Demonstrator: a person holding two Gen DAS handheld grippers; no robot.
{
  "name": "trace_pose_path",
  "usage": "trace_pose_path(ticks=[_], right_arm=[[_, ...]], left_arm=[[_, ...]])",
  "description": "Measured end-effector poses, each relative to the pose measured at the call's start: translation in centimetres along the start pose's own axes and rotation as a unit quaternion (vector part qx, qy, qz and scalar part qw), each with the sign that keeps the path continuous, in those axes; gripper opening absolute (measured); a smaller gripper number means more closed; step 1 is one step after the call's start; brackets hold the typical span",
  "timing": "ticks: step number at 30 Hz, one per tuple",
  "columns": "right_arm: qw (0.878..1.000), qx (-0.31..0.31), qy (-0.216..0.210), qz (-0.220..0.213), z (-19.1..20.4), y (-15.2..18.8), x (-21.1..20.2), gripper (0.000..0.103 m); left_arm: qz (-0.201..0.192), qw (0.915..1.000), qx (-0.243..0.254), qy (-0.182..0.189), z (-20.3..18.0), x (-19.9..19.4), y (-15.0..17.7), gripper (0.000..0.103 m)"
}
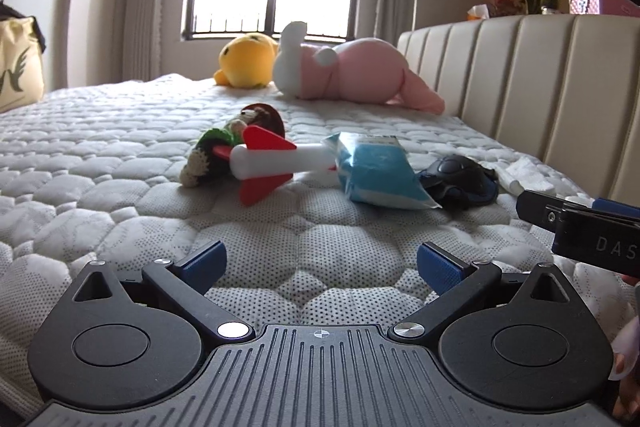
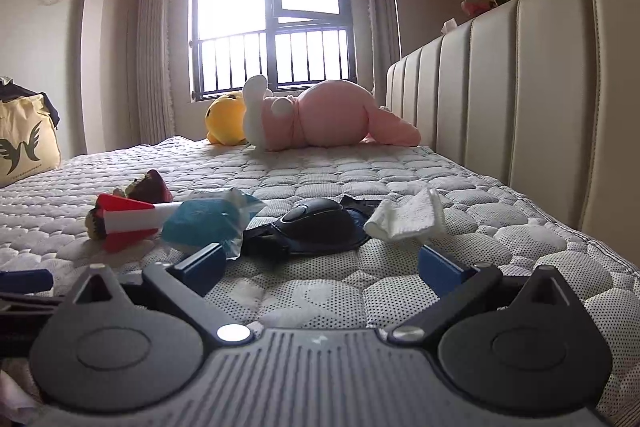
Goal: Organize soft objects
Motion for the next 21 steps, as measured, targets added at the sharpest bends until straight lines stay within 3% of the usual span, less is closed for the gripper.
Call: trace_pose_path(ticks=[21], right_arm=[[1.0,-0.011,-0.009,0.018,0.8,0.8,-0.35,0.103]], left_arm=[[0.018,0.9998,0.012,-0.001,-0.57,-0.13,0.59,0.103]])
Point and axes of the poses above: each gripper's, at about its wrist camera, not at the fingertips, and x roughly the way its jaws point, z to its left, y to its underside, the point moved 9 cm from there along x, roughly the way its jaws point, and after that the axes turned 1 degree about y, right-handed, at the moved point
